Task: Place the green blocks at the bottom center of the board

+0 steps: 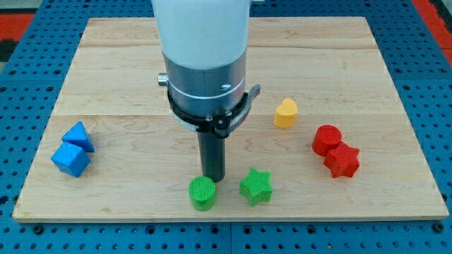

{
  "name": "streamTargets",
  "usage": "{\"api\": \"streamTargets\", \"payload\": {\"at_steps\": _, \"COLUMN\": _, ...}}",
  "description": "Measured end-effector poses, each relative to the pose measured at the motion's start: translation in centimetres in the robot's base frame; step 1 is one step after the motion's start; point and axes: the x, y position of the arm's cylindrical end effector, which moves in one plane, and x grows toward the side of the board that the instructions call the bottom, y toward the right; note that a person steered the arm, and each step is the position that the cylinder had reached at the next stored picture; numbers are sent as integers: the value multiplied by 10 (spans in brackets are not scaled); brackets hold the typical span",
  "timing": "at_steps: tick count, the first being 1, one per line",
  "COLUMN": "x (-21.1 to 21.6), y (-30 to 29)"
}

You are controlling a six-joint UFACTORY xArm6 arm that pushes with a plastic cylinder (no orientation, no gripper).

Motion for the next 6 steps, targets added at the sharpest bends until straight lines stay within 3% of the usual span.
{"api": "streamTargets", "payload": {"at_steps": 3, "x": 6, "y": -121}}
{"api": "streamTargets", "payload": {"at_steps": 5, "x": 9, "y": -260}}
{"api": "streamTargets", "payload": {"at_steps": 6, "x": -8, "y": -269}}
